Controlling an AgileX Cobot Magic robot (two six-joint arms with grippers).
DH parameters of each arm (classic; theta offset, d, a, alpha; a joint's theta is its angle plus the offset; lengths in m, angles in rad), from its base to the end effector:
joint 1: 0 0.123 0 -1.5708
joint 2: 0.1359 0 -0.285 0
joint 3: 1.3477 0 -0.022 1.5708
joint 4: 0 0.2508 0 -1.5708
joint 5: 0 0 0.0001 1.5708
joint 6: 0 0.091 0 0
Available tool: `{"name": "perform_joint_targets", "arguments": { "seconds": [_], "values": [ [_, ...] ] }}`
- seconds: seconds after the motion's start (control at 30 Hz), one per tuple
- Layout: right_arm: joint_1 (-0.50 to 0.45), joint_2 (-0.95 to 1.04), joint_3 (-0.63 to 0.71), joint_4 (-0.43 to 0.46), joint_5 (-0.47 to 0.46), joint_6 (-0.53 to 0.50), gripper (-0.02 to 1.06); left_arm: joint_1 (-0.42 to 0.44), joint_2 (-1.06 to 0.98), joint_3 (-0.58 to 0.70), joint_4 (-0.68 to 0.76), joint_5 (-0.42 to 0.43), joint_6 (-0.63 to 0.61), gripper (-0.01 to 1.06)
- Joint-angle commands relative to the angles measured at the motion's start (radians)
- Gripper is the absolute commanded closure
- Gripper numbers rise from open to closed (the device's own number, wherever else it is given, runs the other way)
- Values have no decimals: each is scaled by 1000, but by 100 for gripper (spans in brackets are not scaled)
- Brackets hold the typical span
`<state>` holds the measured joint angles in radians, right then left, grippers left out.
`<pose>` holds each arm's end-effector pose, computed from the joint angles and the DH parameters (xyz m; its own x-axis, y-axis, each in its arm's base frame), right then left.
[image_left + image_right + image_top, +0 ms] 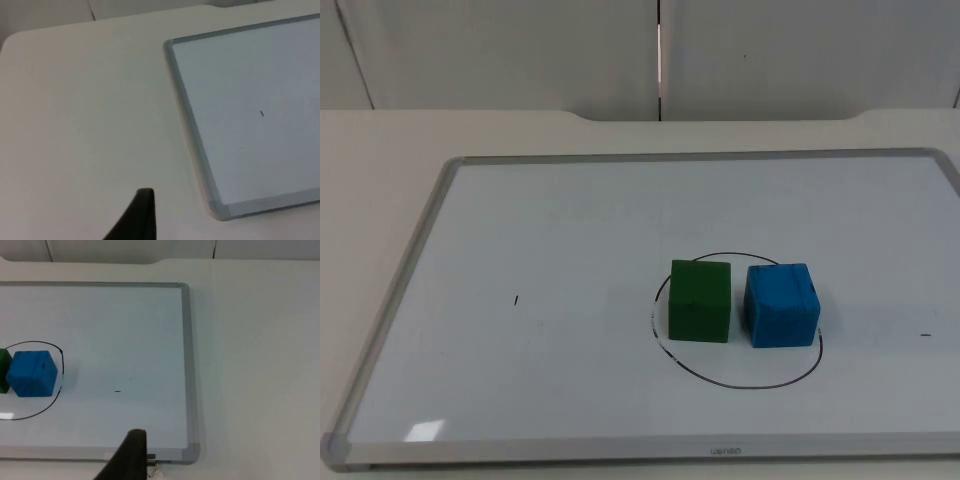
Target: Push the two cubes into the marked area.
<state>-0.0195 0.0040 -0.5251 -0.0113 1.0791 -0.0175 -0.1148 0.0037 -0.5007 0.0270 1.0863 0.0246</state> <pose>-0.0079 -0.0008 0.2828 -0.4540 -0.0140 -0.8909 0.0180 0.9995 -0.0249 -0.0052 0.0028 0.2755 -0.4742 0.0921 -0.8756 0.1114 0.9928 0.0441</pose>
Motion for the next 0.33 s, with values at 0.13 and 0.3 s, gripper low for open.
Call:
{"name": "perform_joint_targets", "arguments": {
  "seconds": [0.13, 0.3],
  "values": [
    [-8, -4, 10, -5, 0, 1, -1, 107, -4, 6, 8, -11, -3, 0],
    [-8, -4, 10, -5, 0, 1, -1, 170, -4, 6, 8, -11, -3, 0]
  ]
}}
